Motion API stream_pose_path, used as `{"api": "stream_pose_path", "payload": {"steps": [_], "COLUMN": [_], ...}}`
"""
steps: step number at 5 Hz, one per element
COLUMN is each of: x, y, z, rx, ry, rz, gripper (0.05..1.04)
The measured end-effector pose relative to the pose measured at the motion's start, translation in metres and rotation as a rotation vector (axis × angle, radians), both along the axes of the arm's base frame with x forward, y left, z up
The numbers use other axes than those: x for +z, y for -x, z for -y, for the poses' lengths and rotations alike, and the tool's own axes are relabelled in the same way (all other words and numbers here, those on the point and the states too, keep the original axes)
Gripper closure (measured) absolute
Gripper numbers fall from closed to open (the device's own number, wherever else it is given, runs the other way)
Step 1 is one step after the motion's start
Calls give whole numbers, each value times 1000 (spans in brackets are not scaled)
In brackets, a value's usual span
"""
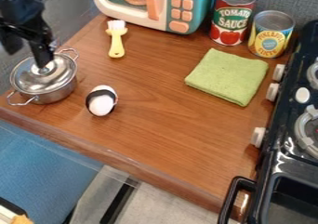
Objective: Picked up the silver pot lid and put it on the bottom right of the table
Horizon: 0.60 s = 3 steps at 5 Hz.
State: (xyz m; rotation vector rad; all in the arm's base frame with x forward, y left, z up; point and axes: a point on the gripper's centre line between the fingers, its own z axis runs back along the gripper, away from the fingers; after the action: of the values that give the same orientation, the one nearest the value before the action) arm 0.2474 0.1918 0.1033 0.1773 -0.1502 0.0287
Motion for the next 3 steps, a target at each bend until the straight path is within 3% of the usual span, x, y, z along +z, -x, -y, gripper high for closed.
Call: {"api": "stream_pose_path", "payload": {"steps": [3], "x": [-33], "y": [-5], "z": [-17], "rx": [118], "ry": [5], "rz": [-58], "gripper": [85]}}
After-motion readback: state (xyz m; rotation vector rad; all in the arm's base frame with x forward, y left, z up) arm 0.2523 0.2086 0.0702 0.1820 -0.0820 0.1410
